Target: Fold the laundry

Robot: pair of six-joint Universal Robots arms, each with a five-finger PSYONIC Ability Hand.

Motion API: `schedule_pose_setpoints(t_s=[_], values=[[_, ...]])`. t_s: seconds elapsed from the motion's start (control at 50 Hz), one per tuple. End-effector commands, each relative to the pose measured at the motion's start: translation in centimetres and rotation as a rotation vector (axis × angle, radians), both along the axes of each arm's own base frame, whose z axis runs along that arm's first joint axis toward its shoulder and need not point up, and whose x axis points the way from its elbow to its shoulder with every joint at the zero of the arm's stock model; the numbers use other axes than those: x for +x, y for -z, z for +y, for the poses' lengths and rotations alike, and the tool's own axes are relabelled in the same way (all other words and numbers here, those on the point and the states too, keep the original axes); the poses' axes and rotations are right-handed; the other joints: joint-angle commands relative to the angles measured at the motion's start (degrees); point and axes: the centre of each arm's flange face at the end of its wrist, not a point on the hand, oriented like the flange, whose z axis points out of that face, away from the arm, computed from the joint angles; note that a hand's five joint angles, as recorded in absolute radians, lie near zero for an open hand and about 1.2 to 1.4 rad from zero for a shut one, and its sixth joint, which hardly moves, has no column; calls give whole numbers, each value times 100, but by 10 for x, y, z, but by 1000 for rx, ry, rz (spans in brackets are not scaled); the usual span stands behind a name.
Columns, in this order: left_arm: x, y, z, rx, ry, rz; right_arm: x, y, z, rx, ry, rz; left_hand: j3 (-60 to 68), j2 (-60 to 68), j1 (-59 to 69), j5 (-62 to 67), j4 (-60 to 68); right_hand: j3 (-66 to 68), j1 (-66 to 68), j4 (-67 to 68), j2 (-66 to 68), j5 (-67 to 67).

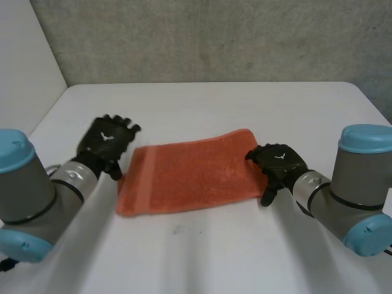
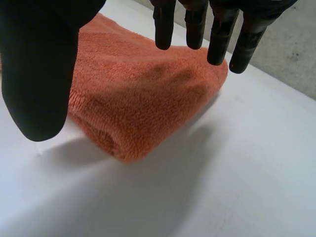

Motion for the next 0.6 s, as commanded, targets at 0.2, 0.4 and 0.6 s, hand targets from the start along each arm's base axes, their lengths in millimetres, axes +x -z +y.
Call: schedule_pose_setpoints(t_s=[0.2,0.4,0.6], values=[[-20,12,56,146,80,-24,-13,9,-19,-56,28,-141,276,270,229,238,255,6796,6854,6695,6763,6665],[-8,2,42,113,9,-12,-19,14,-21,-37,45,-132,260,253,212,221,238,5158,5216,5057,5125,5027],[-7,3,42,117,5,-12,-21,14,-17,-3,54,-132,260,253,212,221,238,2732,2790,2631,2699,2601]])
